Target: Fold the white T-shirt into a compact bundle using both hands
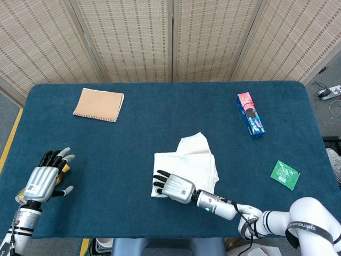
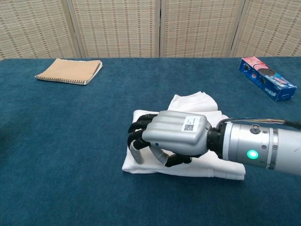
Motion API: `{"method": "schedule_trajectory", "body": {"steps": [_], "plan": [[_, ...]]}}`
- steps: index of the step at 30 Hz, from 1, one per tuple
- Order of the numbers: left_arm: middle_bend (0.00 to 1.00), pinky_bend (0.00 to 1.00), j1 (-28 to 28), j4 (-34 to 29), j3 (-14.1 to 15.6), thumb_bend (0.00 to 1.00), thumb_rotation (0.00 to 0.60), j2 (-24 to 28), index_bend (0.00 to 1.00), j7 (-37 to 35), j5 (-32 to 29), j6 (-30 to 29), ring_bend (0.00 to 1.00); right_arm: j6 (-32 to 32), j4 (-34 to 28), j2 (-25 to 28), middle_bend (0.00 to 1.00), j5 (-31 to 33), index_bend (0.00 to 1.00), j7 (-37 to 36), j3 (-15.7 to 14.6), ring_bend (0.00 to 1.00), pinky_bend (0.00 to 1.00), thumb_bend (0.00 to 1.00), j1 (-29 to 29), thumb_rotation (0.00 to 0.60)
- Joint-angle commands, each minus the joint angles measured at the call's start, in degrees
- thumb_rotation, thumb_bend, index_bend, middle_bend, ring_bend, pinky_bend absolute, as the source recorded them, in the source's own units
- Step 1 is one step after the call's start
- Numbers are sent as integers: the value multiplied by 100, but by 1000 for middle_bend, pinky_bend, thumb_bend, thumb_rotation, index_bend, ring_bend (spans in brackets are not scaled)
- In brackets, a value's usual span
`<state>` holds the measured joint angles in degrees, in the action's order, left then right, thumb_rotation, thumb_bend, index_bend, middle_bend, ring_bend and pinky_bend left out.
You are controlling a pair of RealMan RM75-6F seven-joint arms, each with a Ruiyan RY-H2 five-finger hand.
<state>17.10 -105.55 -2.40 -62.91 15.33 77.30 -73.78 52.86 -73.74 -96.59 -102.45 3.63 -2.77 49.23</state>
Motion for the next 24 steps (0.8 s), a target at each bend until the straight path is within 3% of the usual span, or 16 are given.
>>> {"method": "schedule_trajectory", "body": {"steps": [1, 14, 19, 24], "plan": [[103, 0, -14, 24, 11, 135, 600, -1, 215, -18, 26, -6, 57, 178, -115, 165, 260, -33, 397, -13, -92, 107, 81, 945, -90, 600], [103, 0, -27, 16, 6, 135, 600, -70, 215, -3, 113, -15, 57, 495, -334, 807, 260, -143, 397, 15, -737, 107, 81, 928, -570, 600], [103, 0, -3, -4, -10, 135, 600, -85, 215, 33, 113, 19, 57, 573, -290, 900, 260, -60, 398, -46, -775, 107, 81, 926, -707, 600], [103, 0, 12, 26, -45, 135, 600, -89, 215, 52, 58, 40, 57, 1254, -335, 1088, 260, -167, 397, -298, -656, 107, 81, 907, -896, 600]]}}
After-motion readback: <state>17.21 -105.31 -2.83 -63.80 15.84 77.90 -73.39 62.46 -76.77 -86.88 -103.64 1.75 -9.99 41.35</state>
